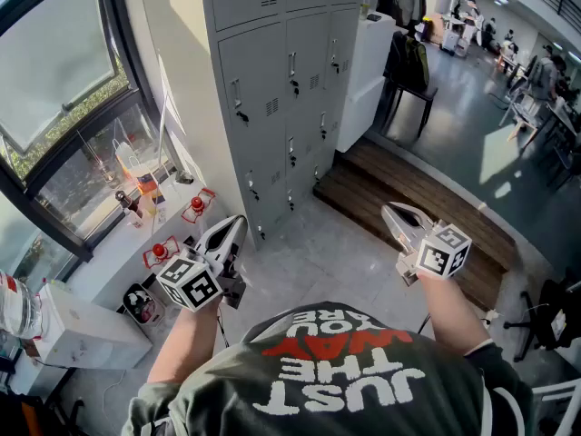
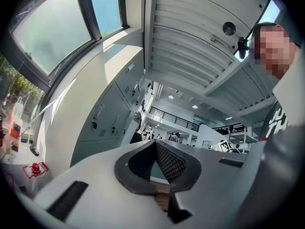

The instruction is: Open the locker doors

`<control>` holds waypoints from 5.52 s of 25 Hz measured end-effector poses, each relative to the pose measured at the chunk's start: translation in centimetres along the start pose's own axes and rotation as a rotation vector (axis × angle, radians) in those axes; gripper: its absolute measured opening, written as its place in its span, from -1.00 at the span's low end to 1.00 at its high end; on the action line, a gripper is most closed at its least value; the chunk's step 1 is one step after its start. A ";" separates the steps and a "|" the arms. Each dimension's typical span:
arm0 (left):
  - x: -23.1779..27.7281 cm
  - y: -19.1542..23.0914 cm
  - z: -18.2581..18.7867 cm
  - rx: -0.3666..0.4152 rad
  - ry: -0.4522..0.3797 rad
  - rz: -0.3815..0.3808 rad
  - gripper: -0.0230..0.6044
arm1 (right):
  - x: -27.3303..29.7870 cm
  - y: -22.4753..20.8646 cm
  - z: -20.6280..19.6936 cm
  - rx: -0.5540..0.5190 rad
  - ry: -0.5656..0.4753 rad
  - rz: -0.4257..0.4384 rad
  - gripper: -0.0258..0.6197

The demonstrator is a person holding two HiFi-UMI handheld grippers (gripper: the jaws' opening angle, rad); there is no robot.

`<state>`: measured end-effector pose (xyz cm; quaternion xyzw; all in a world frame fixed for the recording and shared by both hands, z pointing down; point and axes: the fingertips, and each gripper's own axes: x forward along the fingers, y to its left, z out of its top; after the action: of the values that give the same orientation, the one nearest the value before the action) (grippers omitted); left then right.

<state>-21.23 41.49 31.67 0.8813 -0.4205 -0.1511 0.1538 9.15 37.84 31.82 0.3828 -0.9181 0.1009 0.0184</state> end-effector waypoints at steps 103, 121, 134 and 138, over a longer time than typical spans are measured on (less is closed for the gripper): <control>42.3 38.2 -23.6 -0.004 0.531 0.115 -0.93 | 58.3 -36.0 -28.2 -0.105 0.541 0.199 -0.80; 41.0 38.4 -23.9 0.000 0.534 0.105 -0.93 | 64.8 -35.4 -32.2 -0.194 0.661 0.305 -0.24; 40.9 38.4 -23.7 -0.011 0.541 0.083 -0.93 | 64.7 -34.8 -33.2 -0.254 0.683 0.364 -0.22; 41.1 37.9 -23.6 -0.010 0.543 0.075 -0.93 | 63.5 -35.2 -33.3 -0.248 0.677 0.350 -0.22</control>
<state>-13.53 -10.15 62.56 0.8727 -0.3954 0.0942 0.2707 -12.31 -24.09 77.44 0.1609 -0.9167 0.1112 0.3483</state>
